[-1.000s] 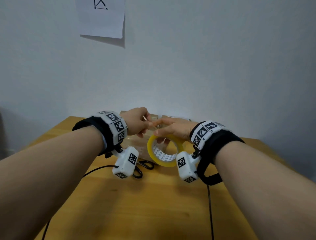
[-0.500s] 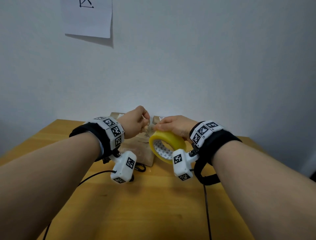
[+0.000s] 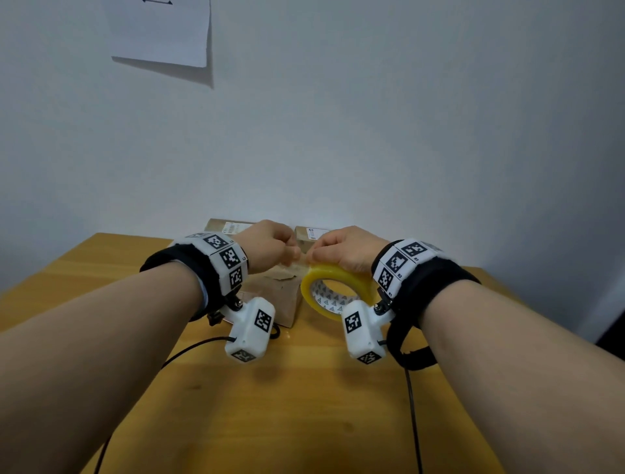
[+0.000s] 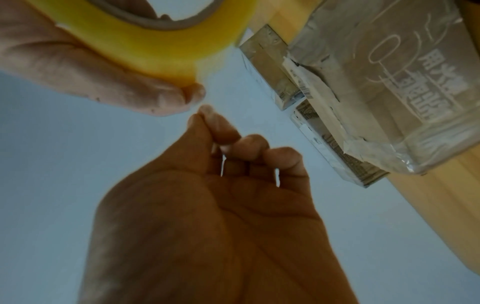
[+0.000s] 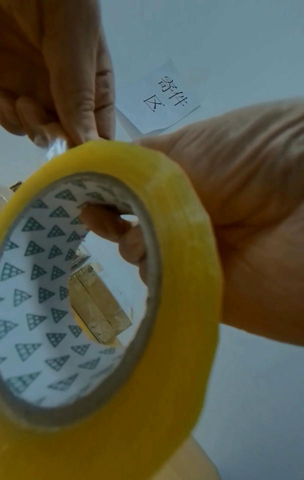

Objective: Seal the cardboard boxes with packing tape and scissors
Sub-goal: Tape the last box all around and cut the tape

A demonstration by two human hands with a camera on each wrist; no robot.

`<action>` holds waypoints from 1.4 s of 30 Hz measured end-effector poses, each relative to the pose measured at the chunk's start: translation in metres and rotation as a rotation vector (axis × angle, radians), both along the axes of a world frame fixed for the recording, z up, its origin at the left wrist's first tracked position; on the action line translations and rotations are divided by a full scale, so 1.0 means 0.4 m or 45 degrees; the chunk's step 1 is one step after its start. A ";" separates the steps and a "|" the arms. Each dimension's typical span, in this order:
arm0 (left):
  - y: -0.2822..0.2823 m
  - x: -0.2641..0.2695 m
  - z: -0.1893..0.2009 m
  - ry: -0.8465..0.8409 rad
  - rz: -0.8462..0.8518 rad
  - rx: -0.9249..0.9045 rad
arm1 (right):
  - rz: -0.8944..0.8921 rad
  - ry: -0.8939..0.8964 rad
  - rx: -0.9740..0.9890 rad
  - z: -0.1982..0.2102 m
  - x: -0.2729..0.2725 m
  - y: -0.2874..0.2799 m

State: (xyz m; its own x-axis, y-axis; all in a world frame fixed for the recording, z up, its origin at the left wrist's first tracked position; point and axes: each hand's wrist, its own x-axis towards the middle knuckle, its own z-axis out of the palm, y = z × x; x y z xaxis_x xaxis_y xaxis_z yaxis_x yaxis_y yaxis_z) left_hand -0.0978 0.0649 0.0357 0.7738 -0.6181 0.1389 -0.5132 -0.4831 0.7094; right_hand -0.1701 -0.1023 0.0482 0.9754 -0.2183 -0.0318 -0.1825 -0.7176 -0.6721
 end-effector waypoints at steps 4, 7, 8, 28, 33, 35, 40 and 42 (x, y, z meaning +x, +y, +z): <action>-0.010 0.008 0.002 -0.109 0.010 -0.024 | -0.068 0.000 -0.007 0.004 0.006 -0.011; 0.017 0.051 -0.005 -0.170 0.170 -0.077 | -0.183 0.044 -0.094 -0.015 0.018 -0.050; 0.027 0.068 -0.017 -0.156 0.168 -0.035 | -0.214 0.070 -0.125 -0.028 0.022 -0.067; -0.055 0.121 -0.197 -0.096 -0.008 0.632 | -0.203 0.478 -0.604 -0.121 0.153 -0.093; -0.037 0.111 -0.200 -0.055 -0.070 0.652 | -0.185 0.461 -0.619 -0.109 0.153 -0.080; 0.000 0.121 -0.199 0.034 -0.092 0.629 | -0.146 0.466 -0.673 -0.107 0.155 -0.077; 0.054 0.140 -0.177 -0.014 -0.093 0.691 | 0.053 0.598 -0.918 -0.091 0.149 -0.073; 0.051 0.129 -0.174 0.009 -0.034 0.623 | 0.045 0.585 -0.932 -0.085 0.154 -0.079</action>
State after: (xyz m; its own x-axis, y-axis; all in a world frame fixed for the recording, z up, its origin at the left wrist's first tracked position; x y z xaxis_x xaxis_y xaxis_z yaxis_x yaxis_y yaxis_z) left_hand -0.0461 0.0851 -0.0340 0.7564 -0.6293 -0.1783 -0.5261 -0.7473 0.4058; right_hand -0.1084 -0.1337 0.0140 0.9070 -0.3079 -0.2874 -0.2924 -0.9514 0.0965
